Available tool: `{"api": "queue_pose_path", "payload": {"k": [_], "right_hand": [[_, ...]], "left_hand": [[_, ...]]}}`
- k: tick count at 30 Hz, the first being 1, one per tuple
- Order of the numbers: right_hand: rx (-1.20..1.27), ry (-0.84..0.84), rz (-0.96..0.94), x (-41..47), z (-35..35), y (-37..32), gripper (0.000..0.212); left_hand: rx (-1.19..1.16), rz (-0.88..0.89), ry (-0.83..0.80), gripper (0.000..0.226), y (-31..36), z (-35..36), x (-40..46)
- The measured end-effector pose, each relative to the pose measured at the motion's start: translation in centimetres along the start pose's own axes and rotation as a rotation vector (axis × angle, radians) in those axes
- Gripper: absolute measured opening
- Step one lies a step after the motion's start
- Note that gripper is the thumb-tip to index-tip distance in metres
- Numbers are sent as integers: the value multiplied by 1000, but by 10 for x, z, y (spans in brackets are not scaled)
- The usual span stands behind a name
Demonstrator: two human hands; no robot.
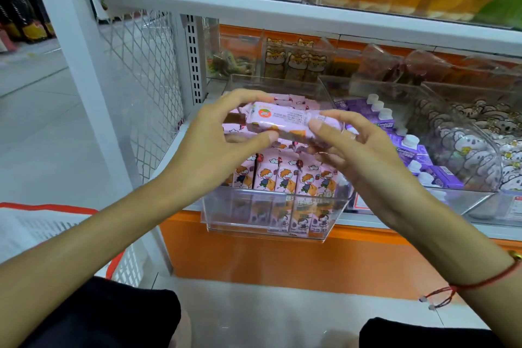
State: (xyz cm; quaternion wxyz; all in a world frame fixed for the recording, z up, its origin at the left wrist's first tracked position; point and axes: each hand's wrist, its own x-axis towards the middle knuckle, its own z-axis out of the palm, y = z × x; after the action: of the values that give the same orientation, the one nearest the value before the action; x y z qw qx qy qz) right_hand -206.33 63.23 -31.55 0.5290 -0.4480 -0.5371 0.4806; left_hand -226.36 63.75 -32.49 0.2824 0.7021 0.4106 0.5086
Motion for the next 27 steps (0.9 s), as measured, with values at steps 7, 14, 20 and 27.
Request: {"api": "queue_pose_path", "payload": {"k": [7, 14, 20, 27], "right_hand": [[-11, -22, 18, 19, 14, -10, 32], [-682, 62, -278, 30, 30, 12, 51], [-1340, -394, -285, 30, 24, 38, 74], [-1333, -389, -333, 27, 22, 32, 59]], "left_hand": [[61, 84, 64, 36, -3, -13, 5], [119, 71, 355, 32, -16, -28, 21], [458, 186, 143, 35, -20, -20, 25], [764, 311, 0, 39, -12, -23, 39]]}}
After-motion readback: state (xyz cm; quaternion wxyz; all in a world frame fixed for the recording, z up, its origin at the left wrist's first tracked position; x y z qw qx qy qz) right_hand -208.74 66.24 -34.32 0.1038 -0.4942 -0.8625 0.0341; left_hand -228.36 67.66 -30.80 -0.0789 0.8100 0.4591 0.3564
